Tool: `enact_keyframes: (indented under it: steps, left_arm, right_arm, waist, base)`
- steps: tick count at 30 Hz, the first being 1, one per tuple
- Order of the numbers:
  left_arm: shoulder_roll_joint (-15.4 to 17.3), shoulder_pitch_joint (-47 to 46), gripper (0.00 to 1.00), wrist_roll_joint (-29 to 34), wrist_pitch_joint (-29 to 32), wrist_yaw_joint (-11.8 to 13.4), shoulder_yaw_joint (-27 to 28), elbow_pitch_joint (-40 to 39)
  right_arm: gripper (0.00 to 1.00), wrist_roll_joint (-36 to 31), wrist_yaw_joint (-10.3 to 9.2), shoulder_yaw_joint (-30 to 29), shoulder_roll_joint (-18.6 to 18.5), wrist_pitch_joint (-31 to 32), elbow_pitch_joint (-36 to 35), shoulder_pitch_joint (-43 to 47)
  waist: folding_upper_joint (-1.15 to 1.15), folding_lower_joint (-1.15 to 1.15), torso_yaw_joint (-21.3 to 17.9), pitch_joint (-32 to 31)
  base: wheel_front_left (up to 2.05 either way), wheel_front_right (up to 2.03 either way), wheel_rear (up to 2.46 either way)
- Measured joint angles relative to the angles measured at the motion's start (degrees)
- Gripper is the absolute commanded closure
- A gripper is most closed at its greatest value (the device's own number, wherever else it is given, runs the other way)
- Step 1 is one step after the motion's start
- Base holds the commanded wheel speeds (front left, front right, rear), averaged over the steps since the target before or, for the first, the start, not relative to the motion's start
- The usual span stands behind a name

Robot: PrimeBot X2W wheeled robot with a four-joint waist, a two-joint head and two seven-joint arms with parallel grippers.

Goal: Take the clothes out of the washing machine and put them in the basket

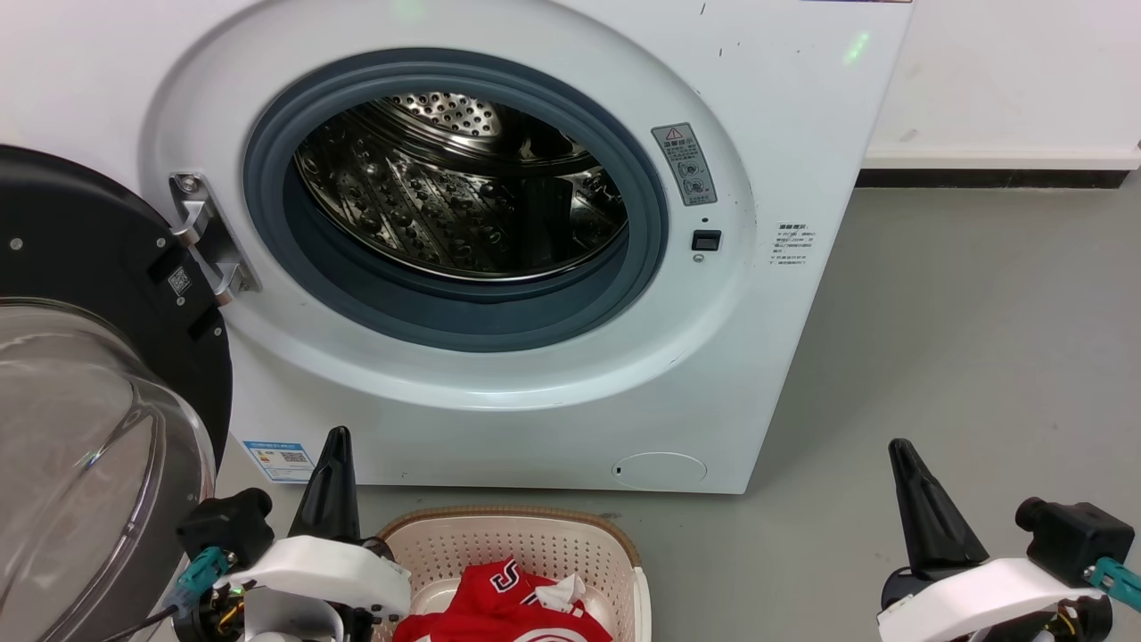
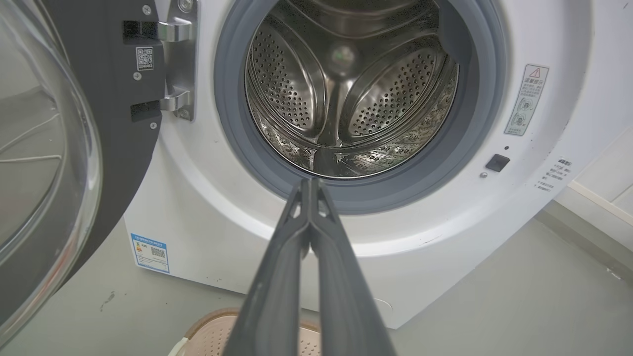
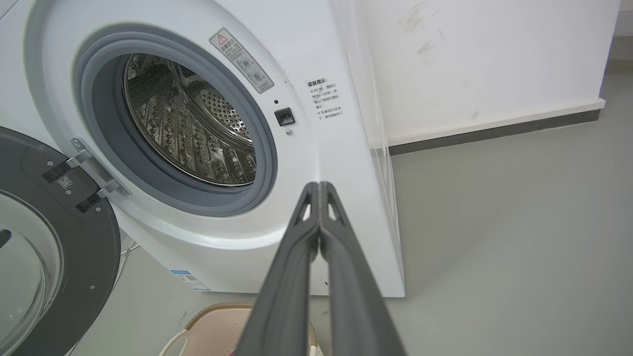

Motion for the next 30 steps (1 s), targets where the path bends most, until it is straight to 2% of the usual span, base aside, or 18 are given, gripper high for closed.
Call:
enact_keyframes:
  steps: [10,11,30]
  left_arm:
    - [-0.4,-0.1,1.00,-9.6,2.1,-1.0,1.4,0.4]
    - [-0.5,-0.2,1.00,-12.3,2.9,-1.5,1.8,0.5]
    - [-0.9,-0.6,1.00,-27.3,6.5,-3.2,4.3,1.3]
  right_arm:
    - [1.00,10.8,-0.01,-0.3,-0.5,0.8,1.8,-1.4]
    - [1.00,13.8,-0.01,-0.4,-0.6,1.0,2.3,-1.5]
    - [1.00,30.3,-0.01,-1.4,-1.1,2.7,4.9,-3.7]
  waist:
    - [0.00,0.00,0.0,-0.1]
    - [0.00,0.00,0.0,-0.1]
    - [0.00,0.00,-0.1,-0.2]
  base:
    - [0.00,0.00,0.00]
    - [0.00,0.00,0.00]
    - [0.00,0.00,0.00]
